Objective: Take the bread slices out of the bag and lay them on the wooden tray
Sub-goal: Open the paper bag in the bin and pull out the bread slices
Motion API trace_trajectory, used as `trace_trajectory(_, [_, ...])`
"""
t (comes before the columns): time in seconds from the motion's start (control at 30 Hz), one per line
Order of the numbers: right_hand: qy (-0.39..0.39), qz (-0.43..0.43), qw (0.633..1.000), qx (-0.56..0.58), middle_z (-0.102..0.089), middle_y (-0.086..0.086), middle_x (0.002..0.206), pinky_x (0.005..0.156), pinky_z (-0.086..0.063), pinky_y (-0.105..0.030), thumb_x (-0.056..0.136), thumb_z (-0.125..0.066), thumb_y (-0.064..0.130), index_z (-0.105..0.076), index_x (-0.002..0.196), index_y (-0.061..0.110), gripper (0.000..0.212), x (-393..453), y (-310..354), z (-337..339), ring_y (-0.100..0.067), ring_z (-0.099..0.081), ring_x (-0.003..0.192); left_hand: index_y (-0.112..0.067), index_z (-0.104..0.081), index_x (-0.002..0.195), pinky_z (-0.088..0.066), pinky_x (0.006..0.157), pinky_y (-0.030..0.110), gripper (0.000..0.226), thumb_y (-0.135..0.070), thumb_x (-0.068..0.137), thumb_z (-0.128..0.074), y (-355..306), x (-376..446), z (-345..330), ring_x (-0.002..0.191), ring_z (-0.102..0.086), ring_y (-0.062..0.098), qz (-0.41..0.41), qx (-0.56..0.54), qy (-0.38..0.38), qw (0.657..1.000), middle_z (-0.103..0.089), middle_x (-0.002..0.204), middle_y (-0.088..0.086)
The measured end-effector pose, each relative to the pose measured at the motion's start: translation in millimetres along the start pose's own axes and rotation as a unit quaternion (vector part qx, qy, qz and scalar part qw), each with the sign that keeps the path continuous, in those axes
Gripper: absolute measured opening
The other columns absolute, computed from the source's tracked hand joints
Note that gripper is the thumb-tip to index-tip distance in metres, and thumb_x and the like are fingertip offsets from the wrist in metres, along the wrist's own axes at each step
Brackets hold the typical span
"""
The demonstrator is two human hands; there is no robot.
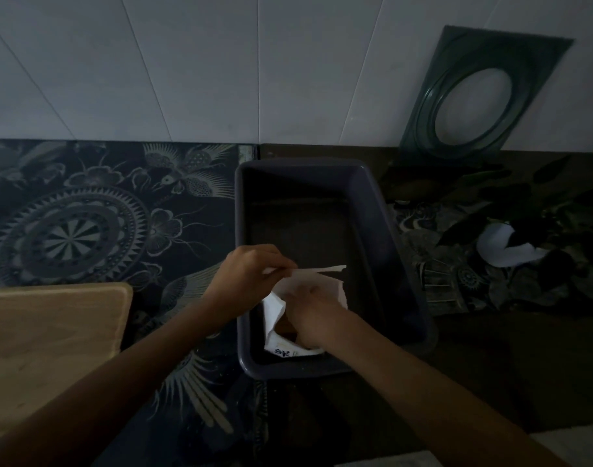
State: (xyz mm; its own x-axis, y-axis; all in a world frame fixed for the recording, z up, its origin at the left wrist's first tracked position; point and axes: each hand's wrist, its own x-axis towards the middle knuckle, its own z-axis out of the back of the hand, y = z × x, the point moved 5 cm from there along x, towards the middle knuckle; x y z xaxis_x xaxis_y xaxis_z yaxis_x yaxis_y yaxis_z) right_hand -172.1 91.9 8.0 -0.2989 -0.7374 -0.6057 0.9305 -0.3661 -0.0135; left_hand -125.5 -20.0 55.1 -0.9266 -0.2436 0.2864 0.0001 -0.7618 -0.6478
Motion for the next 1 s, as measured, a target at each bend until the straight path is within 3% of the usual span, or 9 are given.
trace_trajectory(0.13, [0.026, -0.035, 0.999, -0.018, -0.042, -0.016, 0.152, 0.111, -0.040, -0.043, 0.099, -0.061, 0.027, -0.036, 0.151, 0.003, 0.062, 8.6, 4.5, -19.1, -0.032, -0.045, 0.134, -0.021, -0.081, 0.097, -0.060, 0.072, 0.038, 0.014, -0.015, 0.087, -0.073, 3.4, -0.4, -0.4, 0.083, -0.072, 0.008, -0.002, 0.001, 0.005, 1.000, -0.076, 0.095, -0.007])
trace_trajectory(0.23, [0.019, -0.049, 0.999, 0.000, -0.020, -0.021, 0.161, 0.118, -0.028, -0.052, 0.098, -0.060, 0.021, -0.016, 0.157, 0.003, 0.076, 8.1, 8.7, -27.6, -0.039, -0.026, 0.145, -0.021, -0.081, 0.098, -0.060, 0.071, 0.038, 0.015, -0.015, 0.087, -0.074, 5.0, -2.1, -0.3, 0.083, -0.072, 0.009, -0.009, 0.004, 0.013, 1.000, -0.077, 0.095, -0.006])
trace_trajectory(0.33, [-0.003, -0.066, 0.996, 0.068, -0.010, -0.019, 0.166, 0.122, -0.020, -0.049, 0.104, -0.051, 0.019, 0.001, 0.159, 0.003, 0.077, 6.5, 7.8, -29.2, -0.035, -0.014, 0.151, -0.022, -0.081, 0.098, -0.061, 0.071, 0.035, 0.016, -0.014, 0.087, -0.074, 5.7, -1.9, 0.5, 0.083, -0.072, 0.007, -0.011, 0.006, 0.018, 1.000, -0.077, 0.095, -0.006])
trace_trajectory(0.4, [-0.010, -0.064, 0.995, 0.075, -0.012, -0.016, 0.166, 0.122, -0.021, -0.047, 0.101, -0.059, 0.021, 0.004, 0.159, 0.005, 0.087, 8.7, 6.3, -31.9, -0.033, -0.015, 0.152, -0.022, -0.081, 0.098, -0.061, 0.071, 0.035, 0.015, -0.014, 0.087, -0.075, 6.7, -1.1, 1.0, 0.084, -0.072, 0.007, -0.013, 0.003, 0.020, 1.000, -0.078, 0.094, -0.006])
trace_trajectory(0.53, [-0.006, -0.053, 0.996, 0.067, -0.019, -0.012, 0.164, 0.121, -0.024, -0.046, 0.096, -0.067, 0.023, -0.001, 0.160, 0.009, 0.093, 12.6, 5.4, -33.7, -0.030, -0.022, 0.150, -0.022, -0.081, 0.100, -0.061, 0.073, 0.035, 0.015, -0.016, 0.088, -0.074, 6.8, -0.1, 1.1, 0.087, -0.072, 0.007, -0.015, 0.001, 0.026, 1.000, -0.077, 0.096, -0.006])
trace_trajectory(0.87, [-0.051, -0.039, 0.996, 0.062, -0.042, -0.018, 0.152, 0.113, -0.036, -0.050, 0.099, -0.062, 0.024, -0.023, 0.155, 0.006, 0.070, 23.8, 4.7, -36.9, -0.035, -0.046, 0.136, -0.017, -0.081, 0.098, -0.061, 0.070, 0.037, 0.014, -0.013, 0.086, -0.075, 7.9, 2.1, 2.9, 0.083, -0.073, 0.011, -0.030, -0.001, 0.015, 0.999, -0.078, 0.095, -0.002])
trace_trajectory(1.0, [-0.078, -0.035, 0.991, 0.105, -0.052, -0.022, 0.143, 0.109, -0.038, -0.050, 0.105, -0.049, 0.016, -0.041, 0.146, 0.002, 0.044, 13.5, 3.8, -24.1, -0.038, -0.051, 0.129, -0.017, -0.081, 0.098, -0.062, 0.070, 0.037, 0.014, -0.013, 0.087, -0.075, 8.2, 2.9, 3.3, 0.082, -0.073, 0.011, -0.024, 0.001, 0.009, 1.000, -0.078, 0.095, -0.002])
